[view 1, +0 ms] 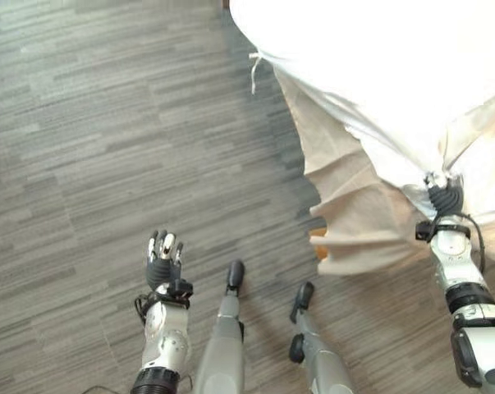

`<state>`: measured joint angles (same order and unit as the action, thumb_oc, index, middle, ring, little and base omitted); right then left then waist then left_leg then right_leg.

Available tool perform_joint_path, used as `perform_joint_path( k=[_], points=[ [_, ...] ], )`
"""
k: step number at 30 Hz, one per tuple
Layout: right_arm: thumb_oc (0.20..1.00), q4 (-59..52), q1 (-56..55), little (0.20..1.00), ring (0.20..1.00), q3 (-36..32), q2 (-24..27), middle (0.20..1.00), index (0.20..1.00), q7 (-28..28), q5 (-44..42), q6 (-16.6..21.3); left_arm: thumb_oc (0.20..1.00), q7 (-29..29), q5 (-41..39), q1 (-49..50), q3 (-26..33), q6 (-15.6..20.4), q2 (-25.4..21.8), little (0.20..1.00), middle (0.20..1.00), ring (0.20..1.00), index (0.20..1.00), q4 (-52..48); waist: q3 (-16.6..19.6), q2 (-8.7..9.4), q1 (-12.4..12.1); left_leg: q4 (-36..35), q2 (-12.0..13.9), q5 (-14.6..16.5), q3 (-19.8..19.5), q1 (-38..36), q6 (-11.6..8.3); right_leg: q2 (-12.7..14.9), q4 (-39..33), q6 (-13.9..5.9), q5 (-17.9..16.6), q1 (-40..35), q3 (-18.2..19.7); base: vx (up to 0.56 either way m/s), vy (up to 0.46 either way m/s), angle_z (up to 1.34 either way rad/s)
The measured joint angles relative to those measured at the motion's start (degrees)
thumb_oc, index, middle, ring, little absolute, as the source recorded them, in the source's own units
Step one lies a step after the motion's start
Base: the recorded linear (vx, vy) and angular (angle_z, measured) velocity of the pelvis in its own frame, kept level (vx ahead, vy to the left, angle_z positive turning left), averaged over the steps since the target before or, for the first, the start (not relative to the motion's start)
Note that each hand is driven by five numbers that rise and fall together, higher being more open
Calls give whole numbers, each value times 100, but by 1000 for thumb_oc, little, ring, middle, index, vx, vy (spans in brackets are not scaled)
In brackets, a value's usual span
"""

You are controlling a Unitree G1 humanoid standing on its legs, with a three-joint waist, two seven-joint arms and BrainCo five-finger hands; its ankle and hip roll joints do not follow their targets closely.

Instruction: Making the bed.

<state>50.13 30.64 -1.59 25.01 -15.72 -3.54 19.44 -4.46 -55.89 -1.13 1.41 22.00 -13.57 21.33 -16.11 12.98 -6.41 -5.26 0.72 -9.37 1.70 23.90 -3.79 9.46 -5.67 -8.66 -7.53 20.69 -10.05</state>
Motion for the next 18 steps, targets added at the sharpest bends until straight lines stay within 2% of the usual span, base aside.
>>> perform_joint_path(
  k=[3,4,5,6,7,9,10,13,18],
  points=[
    [200,-5,-9,200,200,284,-73,200,200,-5,-37,1,1000,-4,-221,-24,9,19,12,1000,1000,1000,1000,99,-2,-7,4,0,10,32,112,-153,-7,-3,-2,6,-5,-91,116,-19,6,-19],
    [200,-1638,-161,200,200,1390,302,200,200,19,64,-734,1000,46,-384,-51,212,32,26,1000,1000,1000,1000,161,-7,-36,64,0,18,66,200,-268,23,-23,-3,16,-25,-173,188,-3,5,-34],
    [200,-2155,-196,200,200,1923,449,200,200,254,286,-746,1000,33,-463,-20,337,32,35,1000,1000,1000,1000,274,-49,-109,134,1,38,71,257,-346,23,-27,-4,26,-34,-195,274,-15,3,-39],
    [200,-2354,-241,200,200,2177,289,200,200,627,538,-751,1000,23,-503,-75,464,36,99,1000,1000,1000,1000,354,-42,-117,156,0,50,79,271,-500,15,-50,-6,50,-59,-315,330,17,-9,-30],
    [200,-2570,-436,200,200,2398,185,200,200,852,612,-964,1000,26,-566,-129,596,39,137,1000,1000,1000,1000,355,-65,-242,139,0,69,117,309,-560,-26,-73,-6,43,-48,-365,353,10,-11,-19],
    [200,-2343,-545,200,200,2723,-367,200,200,1011,792,-1224,1000,25,-598,-218,728,84,268,1000,1000,1000,1000,337,-96,-480,116,-2,101,178,357,-605,-65,-129,-4,65,-54,-390,401,6,-18,-22],
    [200,-1997,-255,200,200,2870,-729,200,200,1012,949,-1447,1000,23,-644,-196,894,87,363,1000,1000,1000,1000,332,-104,-625,143,-2,135,184,412,-655,-73,-158,-4,90,-76,-399,445,6,-15,-27],
    [200,-1617,215,200,200,3163,-710,200,200,1225,1455,-1651,1000,26,-649,-204,977,123,587,1000,1000,1000,1000,320,-83,-937,112,-3,237,198,396,-787,-98,-260,-5,122,-55,-537,416,-1,-2,-5],
    [200,-1106,361,200,200,3641,-884,200,200,1297,1739,-1924,1000,-17,-647,-135,1036,124,663,1000,1000,1000,1000,371,-56,-1077,85,-1,394,243,218,-1298,-177,-394,-1,274,115,-1130,224,69,2,12]
  ],
)
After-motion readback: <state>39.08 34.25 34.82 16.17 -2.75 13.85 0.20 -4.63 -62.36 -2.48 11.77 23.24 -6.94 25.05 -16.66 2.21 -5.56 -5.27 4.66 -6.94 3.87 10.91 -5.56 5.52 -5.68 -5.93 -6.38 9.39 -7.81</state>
